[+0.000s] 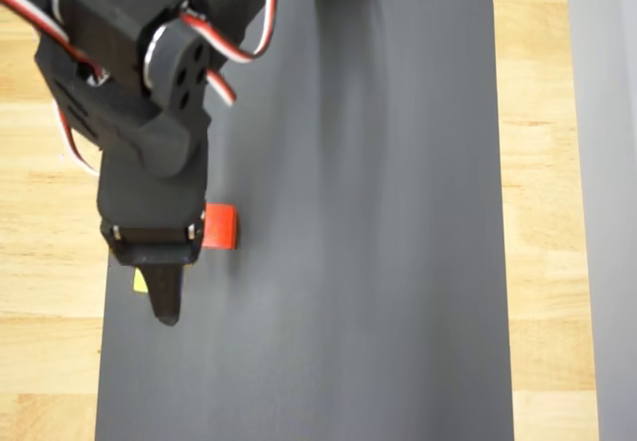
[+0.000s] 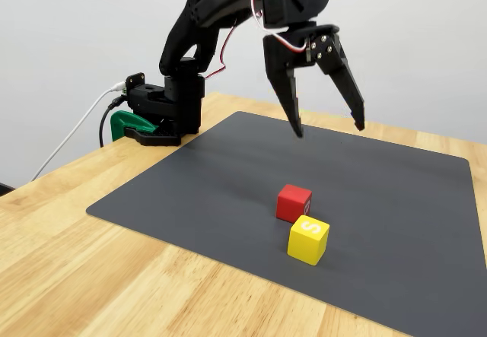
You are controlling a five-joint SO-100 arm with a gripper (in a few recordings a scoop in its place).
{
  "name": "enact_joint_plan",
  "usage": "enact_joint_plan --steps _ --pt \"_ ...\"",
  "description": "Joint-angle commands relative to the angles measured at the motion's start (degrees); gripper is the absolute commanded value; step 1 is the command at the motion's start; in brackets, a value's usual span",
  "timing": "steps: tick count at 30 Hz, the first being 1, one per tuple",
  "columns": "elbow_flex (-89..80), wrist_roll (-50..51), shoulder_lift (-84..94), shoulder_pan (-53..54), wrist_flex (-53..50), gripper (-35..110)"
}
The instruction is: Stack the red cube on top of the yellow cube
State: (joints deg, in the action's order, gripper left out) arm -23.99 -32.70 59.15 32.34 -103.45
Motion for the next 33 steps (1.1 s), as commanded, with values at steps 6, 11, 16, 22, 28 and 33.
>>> enact_joint_plan --steps 6,11,16,22,28,33 --pt "-30.23 -2.46 28.39 -4.66 -10.81 33" --pt "-50.1 -3.34 43.68 -7.29 -5.54 33" --pt "-69.52 -4.48 57.83 -9.4 1.67 33" --pt "-91.05 -4.39 75.59 -12.39 8.88 31" --pt "-108.54 -3.6 99.76 -15.73 10.02 29" --pt "-116.63 -1.49 120.59 -18.19 6.59 27"
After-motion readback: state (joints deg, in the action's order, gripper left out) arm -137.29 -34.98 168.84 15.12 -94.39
